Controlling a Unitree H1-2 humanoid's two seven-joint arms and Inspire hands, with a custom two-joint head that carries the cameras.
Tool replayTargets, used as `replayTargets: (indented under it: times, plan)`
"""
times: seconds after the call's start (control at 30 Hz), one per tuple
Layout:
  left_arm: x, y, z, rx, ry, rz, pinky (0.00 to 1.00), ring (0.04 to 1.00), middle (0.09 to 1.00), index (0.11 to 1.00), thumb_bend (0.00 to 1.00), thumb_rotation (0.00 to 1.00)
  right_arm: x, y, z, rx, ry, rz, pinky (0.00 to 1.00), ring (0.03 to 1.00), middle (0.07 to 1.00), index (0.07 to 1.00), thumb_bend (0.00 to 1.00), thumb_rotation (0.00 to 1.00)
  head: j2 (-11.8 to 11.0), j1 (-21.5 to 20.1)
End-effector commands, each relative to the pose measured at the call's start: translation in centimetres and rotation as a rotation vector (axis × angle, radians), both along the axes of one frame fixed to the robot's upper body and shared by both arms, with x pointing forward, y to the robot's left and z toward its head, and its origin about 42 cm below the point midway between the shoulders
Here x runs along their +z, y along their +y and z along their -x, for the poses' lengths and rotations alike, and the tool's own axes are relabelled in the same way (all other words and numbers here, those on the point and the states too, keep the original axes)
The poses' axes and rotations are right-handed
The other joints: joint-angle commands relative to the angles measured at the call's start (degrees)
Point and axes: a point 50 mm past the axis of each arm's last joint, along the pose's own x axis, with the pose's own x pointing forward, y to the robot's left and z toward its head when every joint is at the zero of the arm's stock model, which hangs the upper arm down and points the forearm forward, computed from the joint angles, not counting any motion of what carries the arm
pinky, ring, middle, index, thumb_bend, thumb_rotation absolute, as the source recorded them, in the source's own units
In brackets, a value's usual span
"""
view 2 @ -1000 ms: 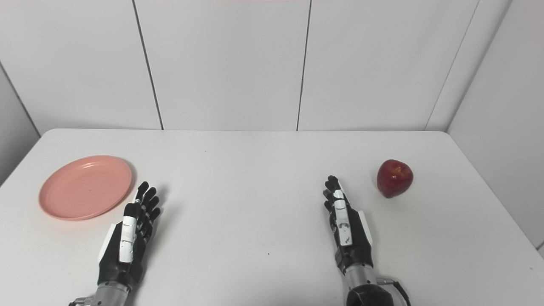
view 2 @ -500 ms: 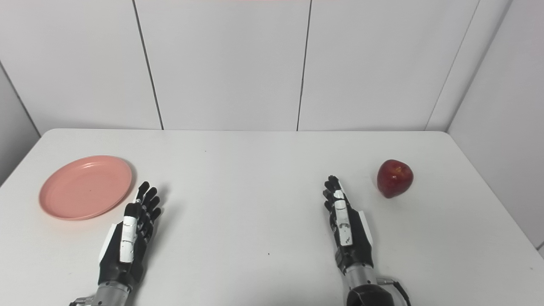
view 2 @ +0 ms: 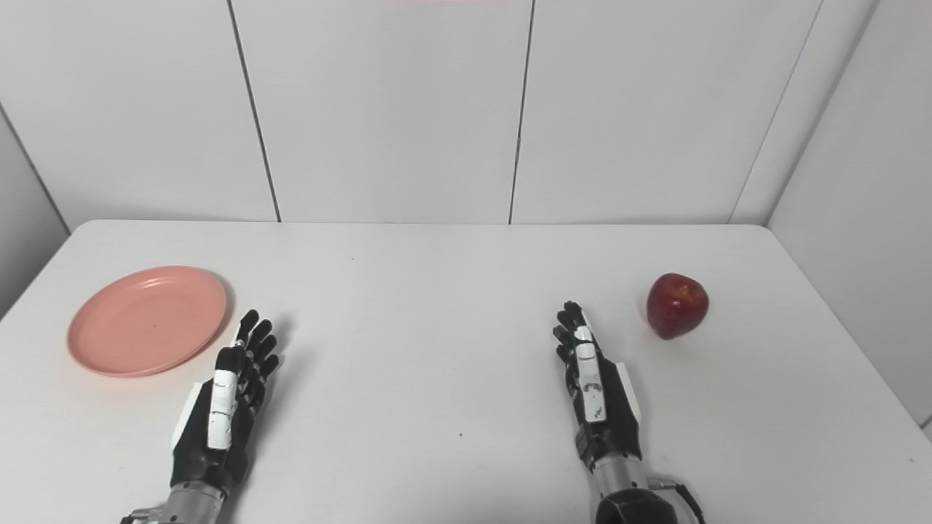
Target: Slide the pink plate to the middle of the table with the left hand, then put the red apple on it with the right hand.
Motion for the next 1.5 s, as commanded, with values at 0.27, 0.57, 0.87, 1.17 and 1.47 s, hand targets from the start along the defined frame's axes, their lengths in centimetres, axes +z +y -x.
replayTargets:
  times: [0.27, 0.57, 0.87, 1.17, 1.47]
  plan:
    - [-0.85, 1.66, 2.57, 0.026, 0.012, -0.029, 1.00, 1.000, 1.000, 1.000, 0.75, 1.00, -0.96, -0.28, 0.41, -0.006, 0.049, -0.018, 1.00, 0.950, 0.945, 0.948, 0.87, 0.98, -0.33, -1.06]
    - [-0.99, 1.53, 2.47, 0.026, 0.012, -0.032, 1.00, 1.000, 1.000, 1.000, 0.75, 1.00, -1.01, -0.41, 0.45, 0.005, 0.048, -0.008, 1.00, 0.962, 0.956, 0.958, 0.85, 1.00, -0.94, -0.28]
    - [-1.00, 1.72, 2.74, 0.018, 0.004, -0.025, 1.00, 1.000, 1.000, 1.000, 0.77, 0.99, -1.08, -0.14, 0.86, -0.006, 0.048, -0.012, 1.00, 0.962, 0.954, 0.947, 0.86, 0.98, -0.84, -0.66]
    - [-0.91, 1.76, 3.20, 0.000, -0.027, -0.011, 1.00, 1.000, 1.000, 1.000, 0.83, 0.96, -0.78, -0.11, 1.23, -0.011, 0.047, -0.016, 1.00, 0.962, 0.955, 0.947, 0.86, 0.98, -0.26, -0.66]
    - [-0.89, 1.85, 2.93, -0.004, -0.020, 0.002, 1.00, 1.000, 1.000, 1.000, 0.82, 0.96, -0.73, -0.09, 1.04, -0.027, 0.045, -0.017, 1.00, 0.957, 0.949, 0.946, 0.85, 0.98, 0.03, -0.74]
